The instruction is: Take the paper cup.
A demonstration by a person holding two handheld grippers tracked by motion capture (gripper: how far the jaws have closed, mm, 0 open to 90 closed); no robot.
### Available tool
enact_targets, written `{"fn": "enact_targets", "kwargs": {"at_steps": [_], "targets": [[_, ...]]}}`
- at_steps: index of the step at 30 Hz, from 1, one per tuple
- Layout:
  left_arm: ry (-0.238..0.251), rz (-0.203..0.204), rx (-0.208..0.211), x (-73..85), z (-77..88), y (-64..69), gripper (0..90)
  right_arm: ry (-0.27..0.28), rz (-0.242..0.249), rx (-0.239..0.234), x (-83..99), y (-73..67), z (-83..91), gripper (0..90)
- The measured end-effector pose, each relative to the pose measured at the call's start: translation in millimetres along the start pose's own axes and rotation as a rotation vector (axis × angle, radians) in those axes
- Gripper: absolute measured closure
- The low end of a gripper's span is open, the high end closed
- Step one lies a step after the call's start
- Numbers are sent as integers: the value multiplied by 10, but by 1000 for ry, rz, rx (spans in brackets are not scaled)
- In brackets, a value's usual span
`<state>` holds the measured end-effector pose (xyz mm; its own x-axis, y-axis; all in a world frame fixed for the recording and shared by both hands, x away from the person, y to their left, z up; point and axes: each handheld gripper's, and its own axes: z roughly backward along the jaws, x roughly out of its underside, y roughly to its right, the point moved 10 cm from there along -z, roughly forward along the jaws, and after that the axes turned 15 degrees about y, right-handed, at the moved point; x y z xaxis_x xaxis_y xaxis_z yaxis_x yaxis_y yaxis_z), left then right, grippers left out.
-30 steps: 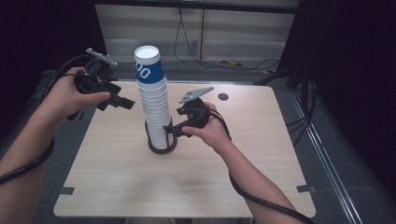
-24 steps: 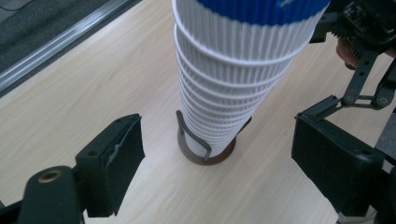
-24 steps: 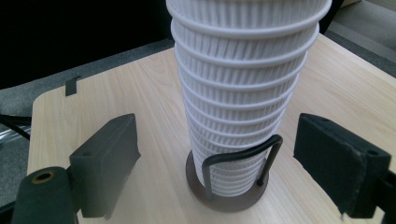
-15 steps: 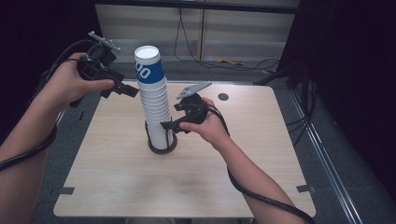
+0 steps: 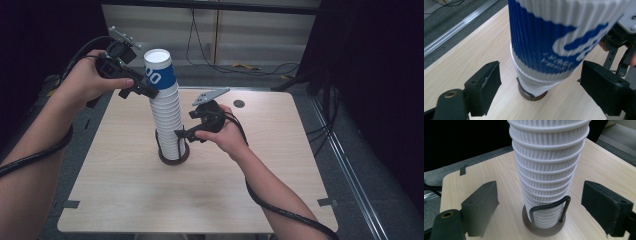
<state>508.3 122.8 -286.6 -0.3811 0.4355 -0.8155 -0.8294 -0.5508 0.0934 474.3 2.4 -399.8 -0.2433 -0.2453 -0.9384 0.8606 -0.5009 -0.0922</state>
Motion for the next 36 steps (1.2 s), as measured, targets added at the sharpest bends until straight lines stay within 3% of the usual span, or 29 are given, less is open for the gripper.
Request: {"fn": "enact_targets", "kwargs": {"at_steps": [4, 6, 13, 16, 18, 36], "targets": [[5, 5, 16, -22, -50, 11, 157, 8, 5, -2, -57, 0, -17, 134], [2, -16, 29, -37, -62, 24, 163, 8, 5, -3, -81, -5, -32, 133], [8, -35, 34, -116, -115, 70, 163, 16, 13, -9, -203, -16, -83, 130], [11, -47, 16, -135, -125, 52, 167, 18, 13, -8, -252, -14, -100, 130], [33, -21, 23, -160, -135, 73, 168, 22, 10, -11, -285, -21, -115, 128], [37, -36, 9, -172, -200, 83, 169, 40, 19, 12, -443, 28, -154, 127]]}}
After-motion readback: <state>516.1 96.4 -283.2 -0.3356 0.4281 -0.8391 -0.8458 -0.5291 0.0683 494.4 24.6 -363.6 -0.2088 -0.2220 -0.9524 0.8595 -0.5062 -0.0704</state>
